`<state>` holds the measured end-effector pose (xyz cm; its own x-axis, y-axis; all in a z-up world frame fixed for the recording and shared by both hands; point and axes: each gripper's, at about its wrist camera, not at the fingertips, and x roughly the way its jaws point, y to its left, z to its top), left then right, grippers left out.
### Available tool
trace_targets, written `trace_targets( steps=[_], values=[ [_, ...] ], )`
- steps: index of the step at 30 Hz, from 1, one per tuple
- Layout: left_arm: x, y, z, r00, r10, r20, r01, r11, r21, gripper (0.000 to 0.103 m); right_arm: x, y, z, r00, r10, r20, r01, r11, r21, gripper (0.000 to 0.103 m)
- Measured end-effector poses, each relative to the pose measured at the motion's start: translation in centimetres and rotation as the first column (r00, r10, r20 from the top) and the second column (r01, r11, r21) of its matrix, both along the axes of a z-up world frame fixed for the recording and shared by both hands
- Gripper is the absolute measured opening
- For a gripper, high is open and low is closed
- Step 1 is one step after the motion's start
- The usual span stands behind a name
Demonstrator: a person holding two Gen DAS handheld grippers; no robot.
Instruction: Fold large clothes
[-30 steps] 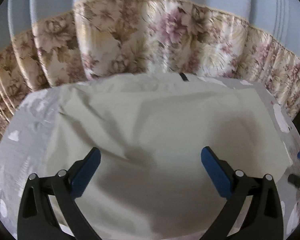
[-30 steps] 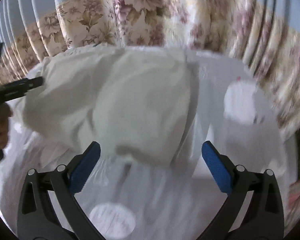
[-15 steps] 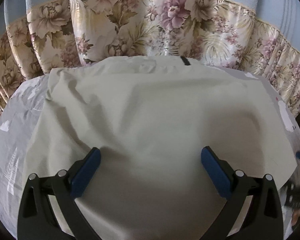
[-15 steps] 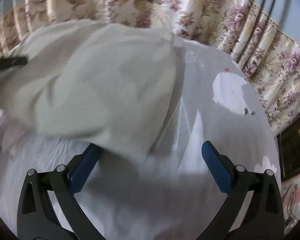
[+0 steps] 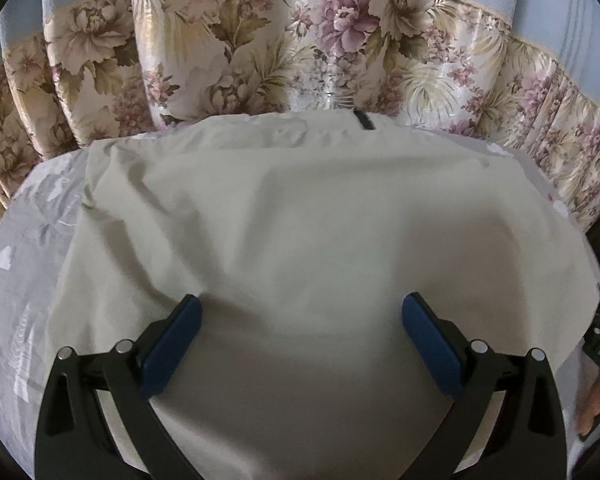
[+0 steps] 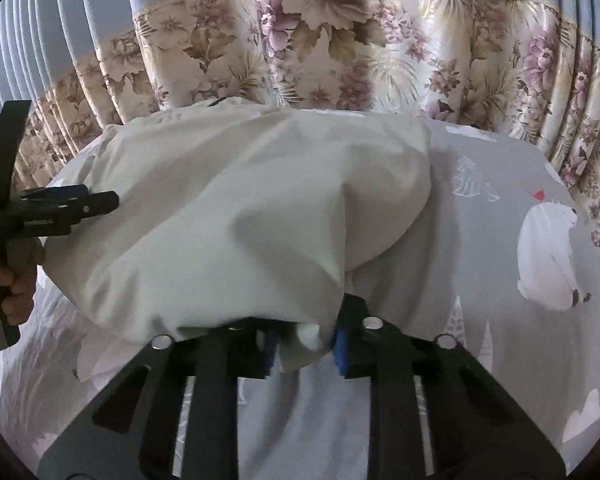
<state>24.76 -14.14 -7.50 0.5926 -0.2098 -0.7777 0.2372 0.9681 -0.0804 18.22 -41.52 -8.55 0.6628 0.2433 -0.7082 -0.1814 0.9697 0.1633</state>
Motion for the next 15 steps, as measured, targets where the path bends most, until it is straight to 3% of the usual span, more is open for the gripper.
trace_targets(
  steps=[3, 5, 9, 12, 13, 15],
  values=[
    [0.3, -0.8, 0.9, 1.000, -0.006, 0.000, 0.006, 1.000, -0.010, 0.100, -0.2, -0.8, 0.8, 1.000, -0.021, 0.006, 0.020, 0.994, 0.103, 0.009],
    [0.9, -1.8, 0.6, 1.000, -0.013, -0.018, 0.014, 0.999, 0.041, 0.101, -0.8, -1.3, 1.7, 0.999, -0.039, 0.034, 0.032, 0.982, 0.185, 0.009],
    [2.1, -1.7, -1.4, 0.996, 0.039, -0.082, -0.037, 0.999, 0.026, 0.102, -1.1, -2.1, 2.9, 0.997, -0.014, 0.082, -0.026, 0.880, 0.474, 0.008],
    [1.6, -2.2, -1.6, 0.998, 0.037, -0.051, -0.033, 0.997, 0.065, 0.102, -0.8, -1.5, 3.0, 0.996, 0.011, 0.087, -0.061, 0.804, 0.591, 0.008],
    [1.5, -2.2, -1.7, 0.998, 0.038, -0.048, -0.035, 0.997, 0.065, 0.102, -0.4, -1.2, 2.8, 0.996, 0.031, 0.086, -0.080, 0.745, 0.663, 0.008],
    [1.5, -2.0, -1.9, 0.998, 0.049, -0.046, -0.047, 0.998, 0.049, 0.102, 0.1, -0.1, 2.9, 0.995, 0.049, 0.090, -0.098, 0.690, 0.717, 0.008]
  ],
)
